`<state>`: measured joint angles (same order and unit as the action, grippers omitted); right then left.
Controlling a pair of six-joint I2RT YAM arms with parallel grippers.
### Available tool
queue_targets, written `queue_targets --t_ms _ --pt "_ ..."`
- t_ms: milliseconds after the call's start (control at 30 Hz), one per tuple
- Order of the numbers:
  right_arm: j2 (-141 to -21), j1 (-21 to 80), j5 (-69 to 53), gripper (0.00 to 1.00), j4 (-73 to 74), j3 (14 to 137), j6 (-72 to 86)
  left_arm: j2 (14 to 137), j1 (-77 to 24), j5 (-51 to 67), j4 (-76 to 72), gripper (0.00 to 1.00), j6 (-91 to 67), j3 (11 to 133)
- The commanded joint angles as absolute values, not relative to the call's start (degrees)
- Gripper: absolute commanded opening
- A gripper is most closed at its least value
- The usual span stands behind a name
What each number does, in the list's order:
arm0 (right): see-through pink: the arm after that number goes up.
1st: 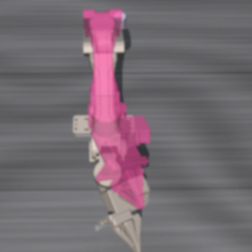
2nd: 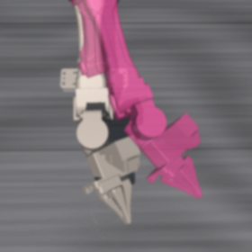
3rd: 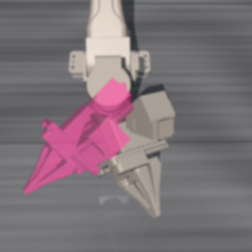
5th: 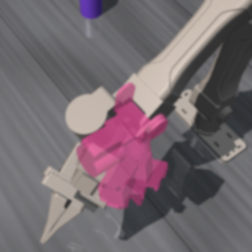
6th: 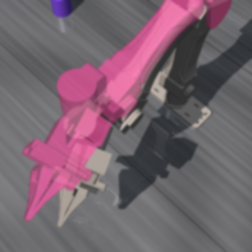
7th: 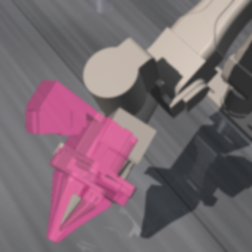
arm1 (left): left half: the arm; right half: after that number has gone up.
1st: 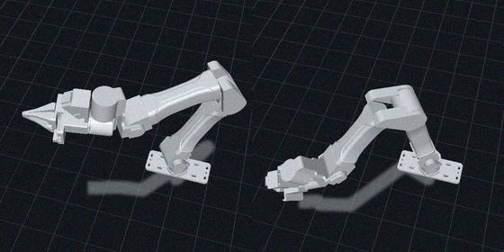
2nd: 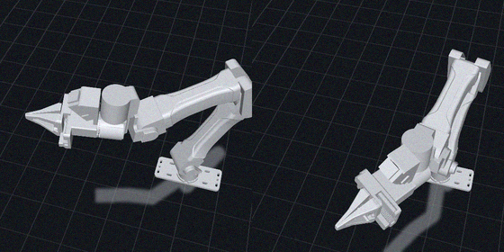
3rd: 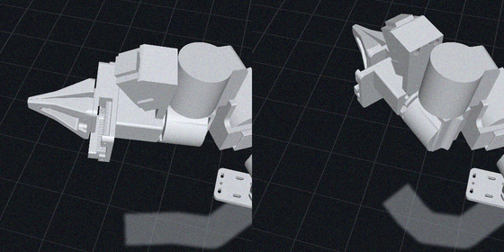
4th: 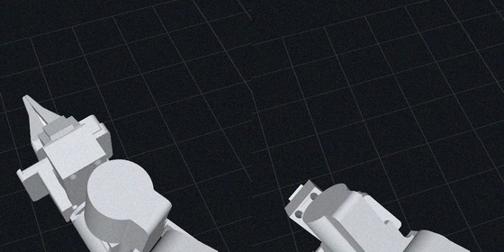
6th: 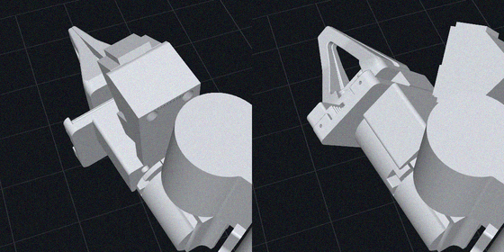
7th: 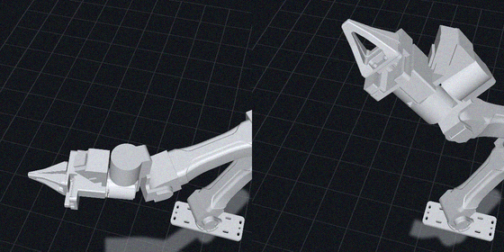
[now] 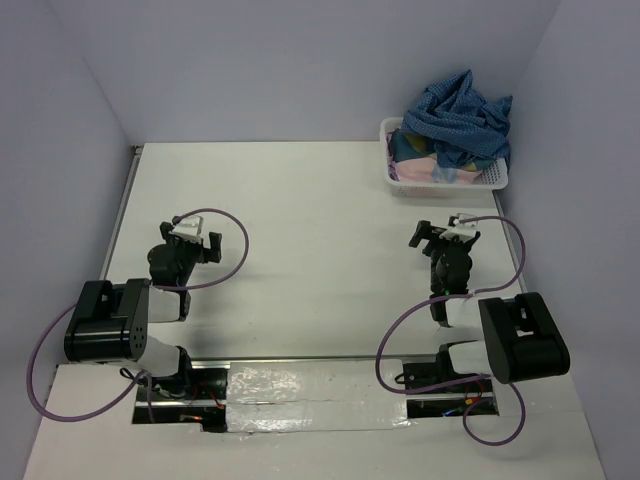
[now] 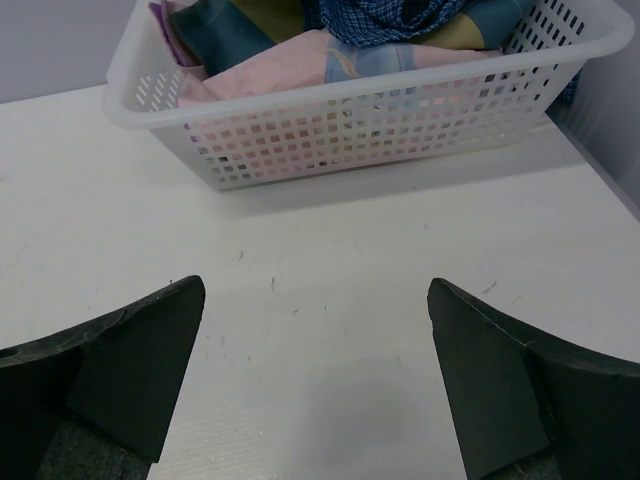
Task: Fold and stack the long sleeve shirts
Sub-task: Grab the shirt from the pile
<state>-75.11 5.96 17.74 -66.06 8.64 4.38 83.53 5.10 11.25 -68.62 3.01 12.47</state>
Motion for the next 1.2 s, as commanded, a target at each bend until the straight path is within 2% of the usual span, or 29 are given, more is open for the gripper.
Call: queue_targets --t_ms 0,67,200,267,300,333,367,400,433,467,533,600,700,800,833,867,933,1000,1067,1100,1133,1167 --pt "-74.71 5.89 17.84 1.0 -69.26 10.02 3.43 83.32 4.92 12.57 -72.95 0.99 3.51 12.3" --pt "-72.09 6.06 14.01 1.0 -66.13 11.07 1.85 83.32 4.92 12.66 -72.95 0.99 3.52 12.3" --pt "-62.24 6.15 5.05 1.0 -30.87 28.32 2.53 81.48 4.75 14.5 -70.16 0.99 4.74 12.83" --pt "-60.21 6.07 -0.76 0.98 -23.15 34.77 0.53 82.0 4.83 13.8 -69.96 0.99 4.4 13.36" --pt "-60.38 6.15 -5.05 0.9 -16.59 41.42 0.53 81.74 4.83 13.8 -70.4 0.99 4.31 13.01" --pt "-61.42 6.15 -5.53 0.69 -14.0 44.88 0.61 81.48 4.75 12.67 -69.97 0.99 4.05 13.09" --pt "-62.22 6.15 -5.1 0.57 -11.71 50.92 1.31 80.95 5.79 12.31 -69.61 0.99 2.56 13.97" --pt "-63.36 6.07 -2.75 0.48 -8.56 53.41 2.28 75.55 6.93 16.66 -44.29 0.99 3.07 24.07" --pt "-65.98 6.15 -0.98 0.44 -7.39 56.13 3.33 74.98 7.38 21.75 -30.2 0.95 3.95 31.74" --pt "-67.57 6.07 0.08 0.53 -6.16 60.95 4.73 75.84 7.56 22.67 -16.83 0.92 5.35 48.09" --pt "-73.96 6.06 6.48 0.85 -3.87 65.72 5.71 78.66 7.47 24.08 0.61 0.89 8.87 58.05" --pt "-79.6 6.06 10.88 0.93 -0.11 74.85 7.2 79.54 6.42 18.84 4.64 0.91 11.85 64.5" --pt "-93.91 6.06 17.13 0.97 8.31 91.27 5.63 82.6 5.01 12.14 12.28 0.92 14.75 69.86" --pt "-115.66 6.06 22.48 0.98 19.92 112.79 4.05 85.33 4.05 10.99 16.26 0.92 15.12 70.93" --pt "-120.36 5.89 26.15 0.99 22.65 118.85 3.35 85.6 3.61 10.81 16.26 0.92 15.2 70.67" --pt "-124.59 5.98 27.67 0.99 25.11 129.97 2.38 85.95 3.43 10.46 16.43 0.92 15.29 70.32" --pt "-135.67 5.98 32.14 1.0 29.35 141.0 -1.82 86.31 3.16 10.63 16.87 0.93 15.29 70.31" --pt "-140.08 6.06 34.97 1.0 26.3 141.68 -5.77 86.13 3.16 11.07 17.14 0.94 15.12 70.05" --pt "-140.01 5.89 39.52 1.0 18.77 135.48 -7.72 86.31 2.9 11.16 17.49 0.94 15.12 70.05" --pt "-139.31 5.89 40.94 0.97 16.46 133.53 -8.6 86.48 2.9 11.08 17.84 0.94 14.94 70.4" --pt "-139.13 5.71 42.0 0.89 14.87 131.42 -10.01 86.75 2.9 10.81 18.28 0.94 14.77 70.75" --pt "-139.22 5.54 42.88 0.63 13.9 131.48 -10.11 87.01 2.9 10.81 18.46 0.94 14.5 70.93"
